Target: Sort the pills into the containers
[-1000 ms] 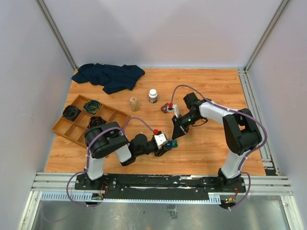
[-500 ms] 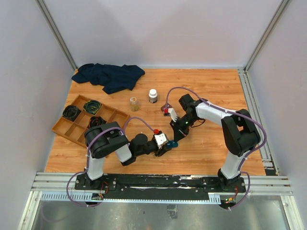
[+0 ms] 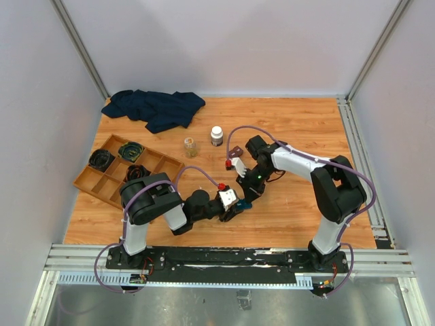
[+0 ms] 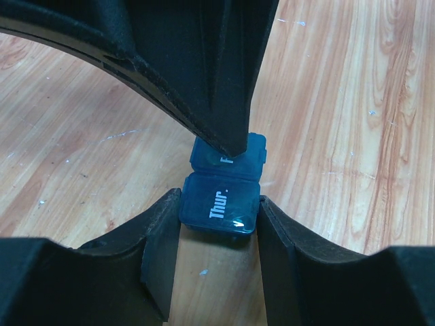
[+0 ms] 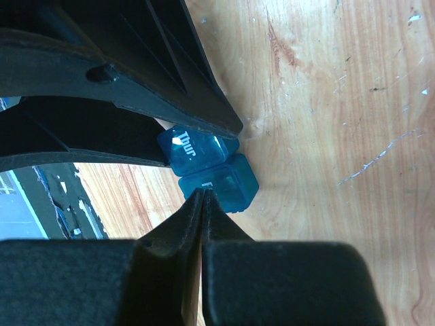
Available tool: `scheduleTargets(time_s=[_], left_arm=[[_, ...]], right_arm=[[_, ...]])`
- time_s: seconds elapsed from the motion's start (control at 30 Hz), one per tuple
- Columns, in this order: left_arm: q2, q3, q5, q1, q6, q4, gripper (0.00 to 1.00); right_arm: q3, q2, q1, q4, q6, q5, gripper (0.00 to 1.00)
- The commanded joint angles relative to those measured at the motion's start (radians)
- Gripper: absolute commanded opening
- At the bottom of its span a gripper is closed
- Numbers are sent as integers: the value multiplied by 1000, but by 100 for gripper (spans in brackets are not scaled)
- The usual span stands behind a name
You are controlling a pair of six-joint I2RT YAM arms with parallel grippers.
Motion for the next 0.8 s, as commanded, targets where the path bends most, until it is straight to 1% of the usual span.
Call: scheduleTargets(time_s=[0.0,0.47,0.77], left_arm=[[-6,6,-44,-13,17,2,8],[13,13,-132,-38,18,13,7],[37,21,-135,-46,-21,26,7]], right_arm=[[23,19,24,-29,-20,45,1],[8,-56,24,-9,-24,64,1],[-10,-64,22,20,-9,65,2]])
